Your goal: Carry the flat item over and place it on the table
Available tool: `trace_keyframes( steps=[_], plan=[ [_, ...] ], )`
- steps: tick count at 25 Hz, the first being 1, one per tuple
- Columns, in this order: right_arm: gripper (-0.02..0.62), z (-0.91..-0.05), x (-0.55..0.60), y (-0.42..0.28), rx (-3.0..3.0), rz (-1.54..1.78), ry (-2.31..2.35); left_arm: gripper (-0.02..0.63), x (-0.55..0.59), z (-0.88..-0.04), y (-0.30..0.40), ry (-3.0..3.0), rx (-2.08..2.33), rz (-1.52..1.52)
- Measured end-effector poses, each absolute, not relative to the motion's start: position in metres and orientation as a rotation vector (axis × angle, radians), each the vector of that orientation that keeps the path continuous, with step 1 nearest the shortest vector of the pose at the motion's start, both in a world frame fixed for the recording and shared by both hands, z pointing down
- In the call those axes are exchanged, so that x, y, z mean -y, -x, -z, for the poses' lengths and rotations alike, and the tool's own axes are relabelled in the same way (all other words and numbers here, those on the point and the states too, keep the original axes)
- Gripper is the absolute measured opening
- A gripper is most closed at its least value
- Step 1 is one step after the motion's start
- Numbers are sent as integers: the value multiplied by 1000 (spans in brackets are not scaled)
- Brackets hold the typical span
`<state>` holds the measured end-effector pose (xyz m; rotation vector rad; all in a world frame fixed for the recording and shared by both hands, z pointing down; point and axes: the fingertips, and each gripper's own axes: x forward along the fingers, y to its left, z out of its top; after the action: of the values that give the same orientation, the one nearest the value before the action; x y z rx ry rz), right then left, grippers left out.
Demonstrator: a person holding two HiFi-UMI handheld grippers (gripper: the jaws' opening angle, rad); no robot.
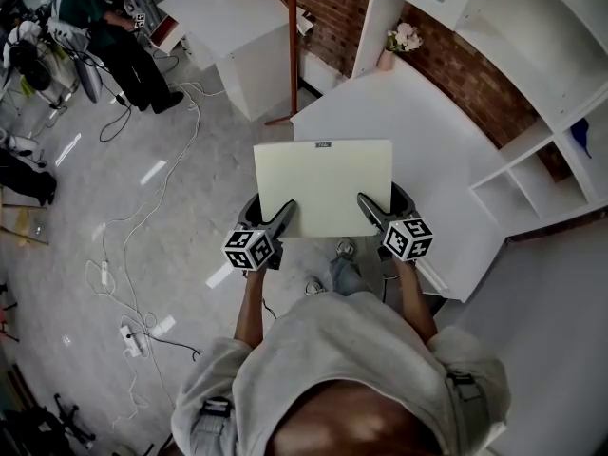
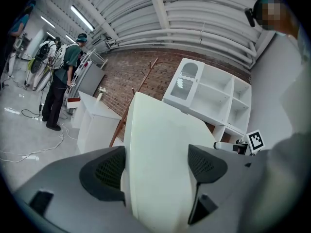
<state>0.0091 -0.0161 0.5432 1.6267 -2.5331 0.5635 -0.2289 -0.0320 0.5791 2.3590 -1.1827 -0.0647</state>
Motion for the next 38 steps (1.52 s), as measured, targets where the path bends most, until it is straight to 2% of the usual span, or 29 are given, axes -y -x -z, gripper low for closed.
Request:
trace_keyframes(
  steps=[16,38],
  plan=[
    [396,-555,38,-36,2500,-599,-1638,416,54,-593,202,-2327,1157,46],
    [396,-533,225,-134,2634,-585,-1564,416,224,-558,106,-2326,1282,47]
  ],
)
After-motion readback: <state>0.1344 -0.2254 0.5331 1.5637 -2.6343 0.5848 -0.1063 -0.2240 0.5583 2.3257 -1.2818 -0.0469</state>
